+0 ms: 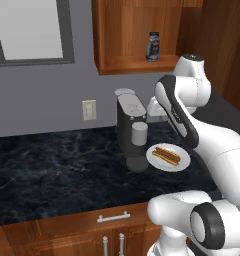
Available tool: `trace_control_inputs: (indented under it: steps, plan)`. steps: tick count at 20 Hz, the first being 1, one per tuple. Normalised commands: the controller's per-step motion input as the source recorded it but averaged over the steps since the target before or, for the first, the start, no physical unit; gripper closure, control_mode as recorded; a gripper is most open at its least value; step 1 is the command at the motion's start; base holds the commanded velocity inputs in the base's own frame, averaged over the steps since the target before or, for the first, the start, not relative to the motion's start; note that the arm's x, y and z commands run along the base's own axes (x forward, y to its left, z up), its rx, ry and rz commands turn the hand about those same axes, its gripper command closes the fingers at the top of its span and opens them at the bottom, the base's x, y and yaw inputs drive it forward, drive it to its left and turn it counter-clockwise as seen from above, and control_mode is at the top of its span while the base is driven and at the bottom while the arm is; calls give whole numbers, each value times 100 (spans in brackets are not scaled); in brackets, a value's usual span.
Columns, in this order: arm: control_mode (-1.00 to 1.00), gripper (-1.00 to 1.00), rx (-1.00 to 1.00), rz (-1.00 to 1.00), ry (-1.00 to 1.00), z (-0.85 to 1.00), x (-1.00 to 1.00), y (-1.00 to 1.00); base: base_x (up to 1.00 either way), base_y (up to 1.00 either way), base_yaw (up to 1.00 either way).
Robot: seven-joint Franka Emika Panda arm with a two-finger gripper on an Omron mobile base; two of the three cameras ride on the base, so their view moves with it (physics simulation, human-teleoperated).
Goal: Move the hot dog bun to the plate on the dining table and place the condiment next to that plate. Then navigate to the fridge and take the sausage and place it on the plate as well.
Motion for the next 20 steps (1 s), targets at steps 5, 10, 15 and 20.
trace_control_inputs:
  steps: [5,10,15,20]
  plan:
    - [-100,-100,0,-1,-7,-1,-17,-6,0,0,0]
    - [-100,-100,0,0,-8,-33,-39,-39,0,0,0]
    - [-100,-100,0,1,15,-54,1,-44,0,0,0]
    - [-100,-100,0,4,33,-56,33,-29,0,0,0]
